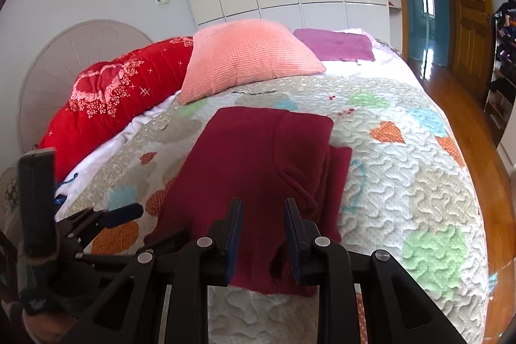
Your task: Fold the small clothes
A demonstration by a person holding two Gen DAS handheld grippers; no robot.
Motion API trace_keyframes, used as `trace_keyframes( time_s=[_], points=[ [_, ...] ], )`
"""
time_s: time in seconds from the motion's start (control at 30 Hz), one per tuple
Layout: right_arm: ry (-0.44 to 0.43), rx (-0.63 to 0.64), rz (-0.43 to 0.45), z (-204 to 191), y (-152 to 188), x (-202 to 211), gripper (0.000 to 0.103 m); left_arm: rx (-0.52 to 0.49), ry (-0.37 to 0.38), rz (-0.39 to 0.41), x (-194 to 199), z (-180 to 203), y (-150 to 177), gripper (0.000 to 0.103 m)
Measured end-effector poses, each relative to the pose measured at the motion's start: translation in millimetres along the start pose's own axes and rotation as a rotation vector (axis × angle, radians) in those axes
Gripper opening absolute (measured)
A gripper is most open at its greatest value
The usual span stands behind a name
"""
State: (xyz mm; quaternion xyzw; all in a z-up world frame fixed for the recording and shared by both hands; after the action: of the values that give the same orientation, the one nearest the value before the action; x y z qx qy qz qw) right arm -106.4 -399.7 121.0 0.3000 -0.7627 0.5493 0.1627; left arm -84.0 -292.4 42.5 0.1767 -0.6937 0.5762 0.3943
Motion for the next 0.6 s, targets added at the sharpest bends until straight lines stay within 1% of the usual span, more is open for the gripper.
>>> trace_keyframes(
  time_s=[0.1,0.17,0.2,0.23,0.27,0.3,0.33,0.37,0.4,0.47,0.5,0.6],
  points=[
    [0.027,-0.026,-0.013,9,-1,-19,0.025,0.036,0.053,0.003,2,-4,-6,0.083],
    [0.083,-0.065,-0.068,27,8,-37,0.026,0.075,0.105,-0.013,-2,-9,-11,0.083],
    [0.093,-0.095,-0.101,37,14,-46,0.028,0.094,0.128,-0.025,-5,-11,-13,0.083],
    [0.060,-0.143,-0.109,44,19,-50,0.030,0.118,0.159,-0.044,-12,-15,-16,0.083],
    [0.029,-0.187,-0.086,50,22,-47,0.036,0.131,0.175,-0.054,-17,-17,-19,0.083],
    [0.010,-0.214,-0.061,53,21,-43,0.046,0.143,0.187,-0.066,-24,-20,-21,0.083],
    [-0.003,-0.241,-0.030,58,20,-38,0.051,0.159,0.199,-0.079,-32,-22,-24,0.083],
    [-0.002,-0.257,-0.010,62,19,-35,0.062,0.172,0.214,-0.088,-38,-23,-26,0.083],
    [-0.001,-0.276,0.012,69,16,-34,0.070,0.190,0.247,-0.105,-45,-22,-29,0.083],
    [-0.022,-0.309,0.030,80,13,-36,0.073,0.219,0.306,-0.150,-59,-21,-30,0.083],
    [-0.052,-0.336,0.031,86,11,-42,0.075,0.235,0.326,-0.177,-67,-20,-30,0.083],
    [-0.122,-0.407,0.023,99,7,-59,0.079,0.261,0.333,-0.207,-82,-17,-32,0.084]
  ],
)
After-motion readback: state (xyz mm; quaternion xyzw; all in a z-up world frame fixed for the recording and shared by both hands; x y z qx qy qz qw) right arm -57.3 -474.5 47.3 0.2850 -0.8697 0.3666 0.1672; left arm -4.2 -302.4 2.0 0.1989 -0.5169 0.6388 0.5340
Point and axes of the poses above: each gripper's, at about its wrist camera, not at the fingertips, and x roughly against the way its jaws point, z to its right, y to its underside, the point moved 6 cm from there along -x, roughly the way its jaws point, and after that the axes turned 11 degrees about -y, right-handed, at the moved point
